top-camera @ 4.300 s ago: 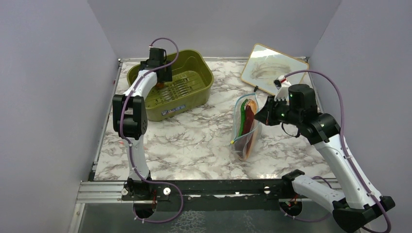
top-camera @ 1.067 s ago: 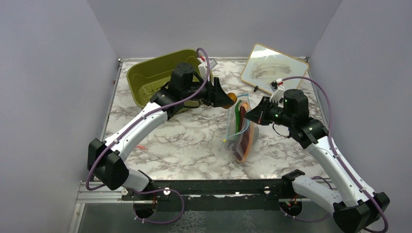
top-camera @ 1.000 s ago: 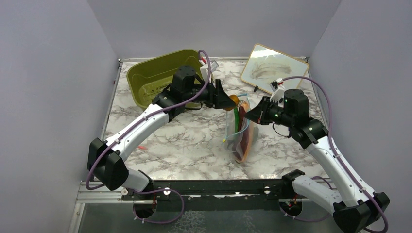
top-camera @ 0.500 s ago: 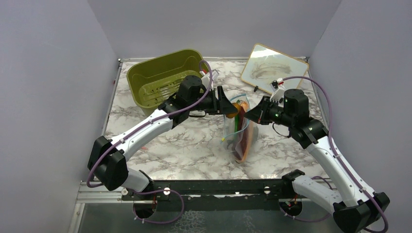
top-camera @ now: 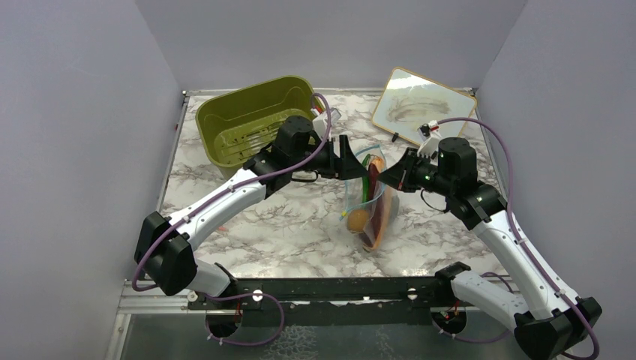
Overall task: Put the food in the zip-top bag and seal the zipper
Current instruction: Place the fake vegetable in the zipper food storage bag.
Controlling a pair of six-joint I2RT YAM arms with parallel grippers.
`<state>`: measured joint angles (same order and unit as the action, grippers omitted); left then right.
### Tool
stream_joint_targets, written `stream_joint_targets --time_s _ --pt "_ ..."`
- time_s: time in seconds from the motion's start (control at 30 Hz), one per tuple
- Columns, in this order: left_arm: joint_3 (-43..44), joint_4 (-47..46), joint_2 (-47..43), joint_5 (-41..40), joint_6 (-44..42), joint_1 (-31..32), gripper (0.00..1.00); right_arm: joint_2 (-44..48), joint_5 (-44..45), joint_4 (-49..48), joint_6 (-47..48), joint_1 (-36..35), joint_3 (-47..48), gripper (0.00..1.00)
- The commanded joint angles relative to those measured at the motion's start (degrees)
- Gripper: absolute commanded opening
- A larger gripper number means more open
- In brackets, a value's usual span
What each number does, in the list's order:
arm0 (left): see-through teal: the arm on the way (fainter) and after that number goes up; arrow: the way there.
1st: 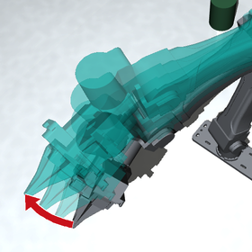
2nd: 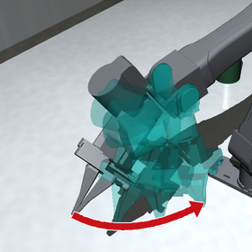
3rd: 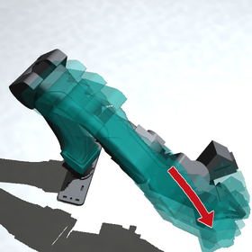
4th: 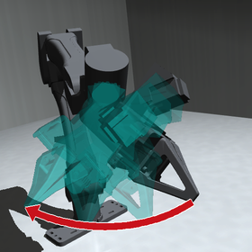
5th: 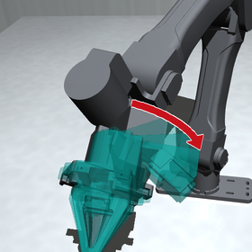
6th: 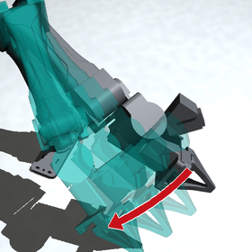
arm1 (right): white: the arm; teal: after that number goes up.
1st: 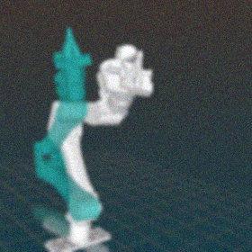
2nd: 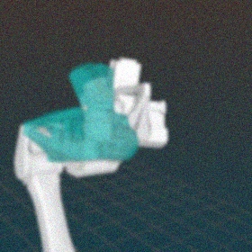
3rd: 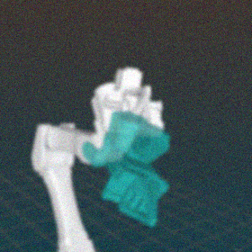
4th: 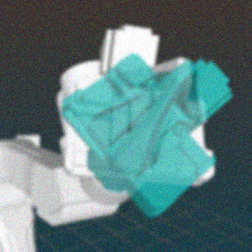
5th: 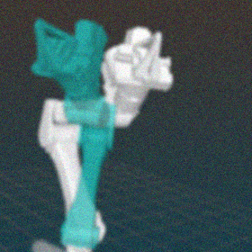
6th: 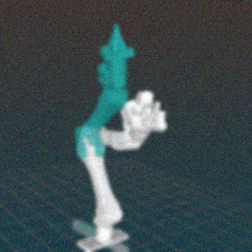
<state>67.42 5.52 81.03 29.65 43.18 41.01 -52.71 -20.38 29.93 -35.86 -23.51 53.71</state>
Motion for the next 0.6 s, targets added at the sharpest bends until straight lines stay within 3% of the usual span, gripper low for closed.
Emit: stream_joint_targets --time_s 0.0,0.3,0.57 --pt "1.4 1.0 -2.2 1.0 -6.5 0.3 0.71 1.2 2.5 -1.9 -1.5 0.0 1.9 0.01" --pt "-0.3 1.7 -11.7 -4.3 -27.8 0.3 0.69 4.4 8.2 -1.3 -11.1 0.0 2.1 0.01" --pt "-8.2 -5.2 -17.9 2.4 -33.6 0.3 0.66 8.2 13.2 -4.1 -22.1 0.0 -0.2 0.01"
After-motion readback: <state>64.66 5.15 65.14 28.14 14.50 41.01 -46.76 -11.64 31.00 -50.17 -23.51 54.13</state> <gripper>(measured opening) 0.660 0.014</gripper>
